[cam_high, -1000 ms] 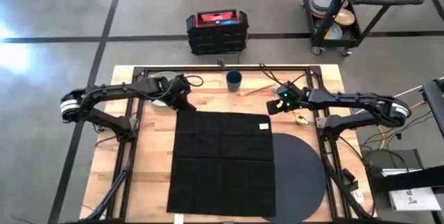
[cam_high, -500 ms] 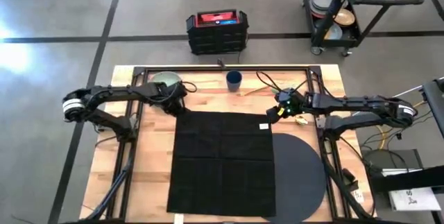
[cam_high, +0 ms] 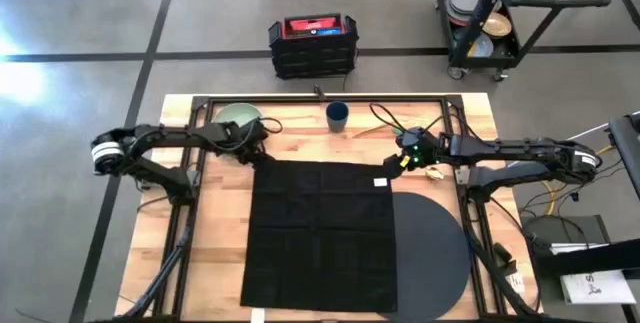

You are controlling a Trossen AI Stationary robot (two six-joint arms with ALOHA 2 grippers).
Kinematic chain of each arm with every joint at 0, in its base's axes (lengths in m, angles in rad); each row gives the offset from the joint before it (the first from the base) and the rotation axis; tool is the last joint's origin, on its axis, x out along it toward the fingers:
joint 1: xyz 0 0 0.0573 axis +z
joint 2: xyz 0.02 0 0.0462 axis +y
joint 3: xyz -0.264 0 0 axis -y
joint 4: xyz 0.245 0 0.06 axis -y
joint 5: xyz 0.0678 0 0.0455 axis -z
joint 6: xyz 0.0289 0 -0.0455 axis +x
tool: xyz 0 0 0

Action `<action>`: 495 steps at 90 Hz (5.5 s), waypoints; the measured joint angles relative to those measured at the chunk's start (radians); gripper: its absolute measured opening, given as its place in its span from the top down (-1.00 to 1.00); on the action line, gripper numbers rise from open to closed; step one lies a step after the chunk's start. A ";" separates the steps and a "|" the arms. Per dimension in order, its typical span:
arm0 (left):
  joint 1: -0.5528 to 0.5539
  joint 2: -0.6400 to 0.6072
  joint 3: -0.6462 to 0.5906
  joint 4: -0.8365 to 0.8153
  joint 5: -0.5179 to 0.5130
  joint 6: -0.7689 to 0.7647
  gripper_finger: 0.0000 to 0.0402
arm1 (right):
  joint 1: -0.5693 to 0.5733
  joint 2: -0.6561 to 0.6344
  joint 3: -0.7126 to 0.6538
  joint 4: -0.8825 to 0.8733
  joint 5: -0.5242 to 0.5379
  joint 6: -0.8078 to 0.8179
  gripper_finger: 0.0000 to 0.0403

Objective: Set table place
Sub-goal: Fold the black table napkin

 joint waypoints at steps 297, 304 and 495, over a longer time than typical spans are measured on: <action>-0.006 0.007 -0.014 0.105 0.155 0.020 1.00 | -0.041 0.197 -0.007 0.095 -0.035 -0.033 1.00; -0.006 -0.010 -0.014 0.105 0.155 0.020 1.00 | -0.042 0.166 -0.007 0.078 -0.035 -0.031 1.00; -0.202 -0.440 0.113 -0.212 0.203 -0.128 1.00 | 0.172 -0.302 0.072 -0.105 -0.102 0.135 1.00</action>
